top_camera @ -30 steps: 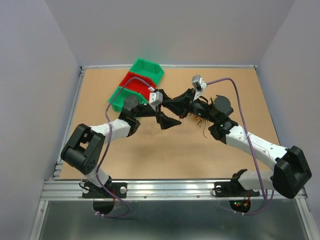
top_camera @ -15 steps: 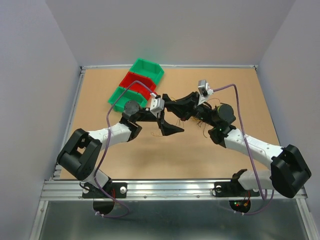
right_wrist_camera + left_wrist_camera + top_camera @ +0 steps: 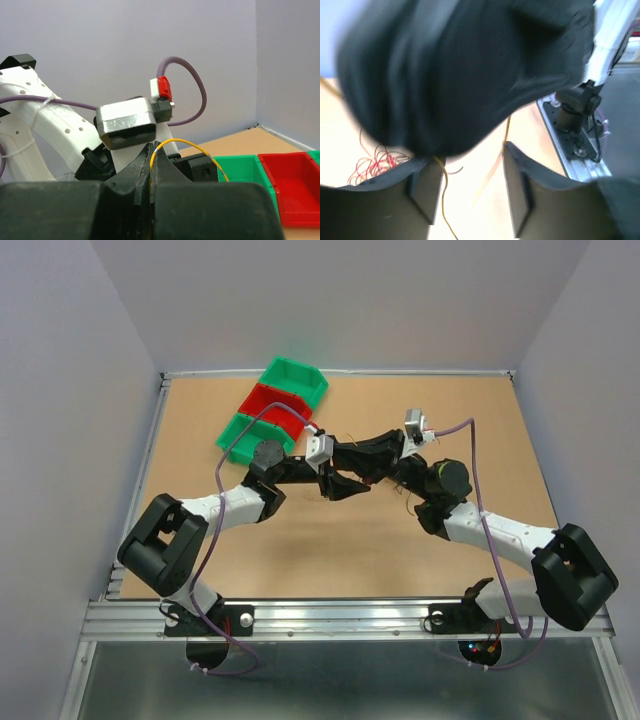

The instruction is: Untangle the cables

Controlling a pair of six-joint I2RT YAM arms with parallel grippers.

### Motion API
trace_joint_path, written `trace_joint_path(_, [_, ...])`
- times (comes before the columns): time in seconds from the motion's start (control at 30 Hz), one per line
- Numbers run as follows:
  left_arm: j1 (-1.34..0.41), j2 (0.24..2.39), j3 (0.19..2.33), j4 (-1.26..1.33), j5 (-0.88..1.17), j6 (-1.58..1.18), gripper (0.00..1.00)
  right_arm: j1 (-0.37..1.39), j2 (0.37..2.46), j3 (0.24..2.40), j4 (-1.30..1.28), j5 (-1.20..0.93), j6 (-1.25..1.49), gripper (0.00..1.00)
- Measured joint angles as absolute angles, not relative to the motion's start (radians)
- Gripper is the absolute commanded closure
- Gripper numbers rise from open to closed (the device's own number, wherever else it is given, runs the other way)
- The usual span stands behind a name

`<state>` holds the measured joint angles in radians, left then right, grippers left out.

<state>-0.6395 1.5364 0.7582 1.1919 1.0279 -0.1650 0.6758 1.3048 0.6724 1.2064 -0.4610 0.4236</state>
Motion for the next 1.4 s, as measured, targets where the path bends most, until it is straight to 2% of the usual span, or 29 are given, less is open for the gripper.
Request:
trace_joint_path(0.07, [-0.64, 1.546, 0.76, 1.168, 1.019, -0.157, 0.62, 0.676, 1.305, 0.672, 1.214, -0.459, 0.42, 0.99])
trace_joint_path(0.1, [-0.64, 1.548, 0.76, 1.157, 1.017, -0.147, 0.82, 0.676, 1.305, 0.672, 1.217, -0.459, 0.418, 0.99])
trace_joint_path(0.13, [-0.64, 1.552, 0.76, 1.145, 1.016, -0.144, 0.96, 0.676, 1.305, 0.672, 1.221, -0.459, 0.415, 1.0])
trace_joint_path(0.17, [-0.64, 1.554, 0.762, 1.134, 1.016, -0.133, 1.0, 0.676, 1.305, 0.672, 1.223, -0.459, 0.414, 0.99])
trace_joint_path(0.4, [-0.637, 1.555, 0.781, 1.084, 0.995, -0.097, 1.0, 0.676, 1.31, 0.67, 1.227, -0.44, 0.41, 0.98])
trace_joint_path(0.43, [-0.635, 1.555, 0.781, 1.083, 0.995, -0.095, 1.0, 0.676, 1.31, 0.67, 1.225, -0.438, 0.408, 0.93])
trace_joint_path(0.47, [-0.63, 1.555, 0.781, 1.079, 0.994, -0.093, 1.0, 0.676, 1.309, 0.67, 1.217, -0.43, 0.405, 0.78])
trace_joint_path(0.53, [-0.621, 1.555, 0.781, 1.07, 0.993, -0.093, 1.0, 0.676, 1.309, 0.67, 1.2, -0.405, 0.389, 0.66])
trace_joint_path(0.6, [-0.603, 1.555, 0.781, 1.048, 0.994, -0.092, 1.0, 0.676, 1.3, 0.67, 1.152, -0.368, 0.373, 0.66])
trace_joint_path(0.63, [-0.592, 1.554, 0.782, 1.035, 0.995, -0.092, 1.0, 0.676, 1.291, 0.675, 1.09, -0.338, 0.355, 0.73])
trace_joint_path(0.67, [-0.574, 1.554, 0.786, 1.018, 0.995, -0.093, 1.0, 0.676, 1.28, 0.686, 1.017, -0.312, 0.339, 0.98])
trace_joint_path(0.7, [-0.551, 1.554, 0.79, 1.003, 0.995, -0.094, 1.0, 0.676, 1.274, 0.704, 0.932, -0.275, 0.327, 0.99])
trace_joint_path(0.93, [-0.389, 1.536, 0.829, 0.883, 0.958, -0.062, 1.0, 0.675, 1.221, 0.776, 0.515, -0.061, 0.273, 1.0])
trace_joint_path(1.13, [-0.397, 1.514, 0.931, 0.705, 0.892, 0.013, 1.0, 0.675, 1.193, 0.776, 0.413, 0.086, 0.265, 0.99])
trace_joint_path(1.4, [-0.355, 1.501, 0.953, 0.584, 0.877, -0.001, 1.0, 0.659, 1.293, 0.81, 0.399, 0.135, 0.284, 0.99])
